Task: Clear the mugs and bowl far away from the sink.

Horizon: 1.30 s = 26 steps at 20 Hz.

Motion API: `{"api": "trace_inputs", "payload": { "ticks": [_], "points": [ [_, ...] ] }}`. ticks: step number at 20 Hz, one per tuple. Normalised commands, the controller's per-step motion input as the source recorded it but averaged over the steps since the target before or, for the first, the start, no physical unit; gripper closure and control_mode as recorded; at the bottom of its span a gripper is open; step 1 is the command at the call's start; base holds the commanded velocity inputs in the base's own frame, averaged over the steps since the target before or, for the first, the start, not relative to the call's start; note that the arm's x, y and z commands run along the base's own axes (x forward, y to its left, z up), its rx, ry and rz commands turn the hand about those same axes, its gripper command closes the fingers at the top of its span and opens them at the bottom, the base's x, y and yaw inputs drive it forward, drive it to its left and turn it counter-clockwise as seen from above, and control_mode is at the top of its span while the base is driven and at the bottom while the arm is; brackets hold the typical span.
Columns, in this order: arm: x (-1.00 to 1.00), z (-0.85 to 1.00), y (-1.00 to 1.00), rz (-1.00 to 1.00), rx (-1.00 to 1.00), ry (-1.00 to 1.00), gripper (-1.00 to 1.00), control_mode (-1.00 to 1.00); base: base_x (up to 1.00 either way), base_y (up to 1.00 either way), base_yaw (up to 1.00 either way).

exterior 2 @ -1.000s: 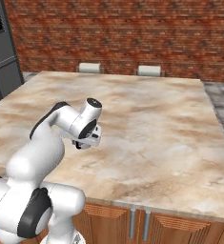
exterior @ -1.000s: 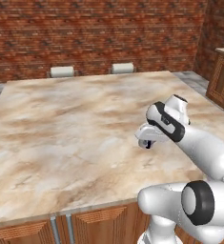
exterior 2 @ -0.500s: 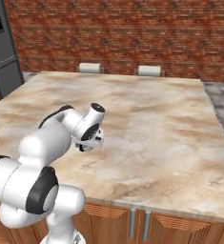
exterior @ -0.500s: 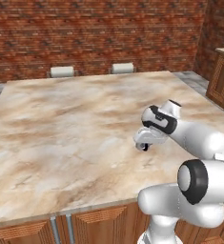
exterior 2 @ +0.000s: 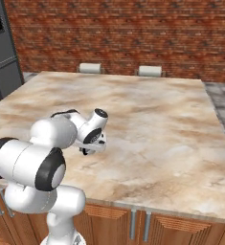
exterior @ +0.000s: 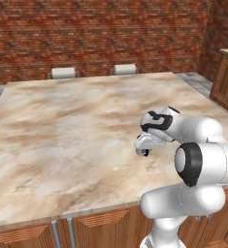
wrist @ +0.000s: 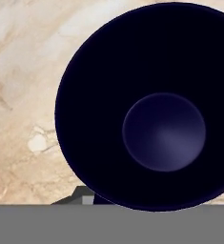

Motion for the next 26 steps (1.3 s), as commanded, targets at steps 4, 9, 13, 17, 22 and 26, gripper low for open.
{"api": "trace_inputs", "payload": {
  "ticks": [4,9,13,17,22,26],
  "points": [
    [0.21,-0.31,-0.04,0.05,0.0,0.0,1.0,-1.0,0.0,0.0,0.0],
    [0.2,-0.29,-0.02,0.05,0.0,0.0,1.0,-1.0,0.0,0.0,0.0],
    [0.18,-0.28,-0.01,0.04,0.0,0.0,1.0,-1.0,0.0,0.0,0.0],
    [0.23,-0.27,-0.02,0.04,0.0,0.0,1.0,-1.0,0.0,0.0,0.0],
    [0.18,-0.33,-0.01,0.04,0.0,0.0,-1.0,-1.0,0.0,0.0,0.0],
    [0.15,-0.17,0.0,0.03,0.0,0.0,-1.0,-1.0,0.0,0.0,0.0]
  ]
}}
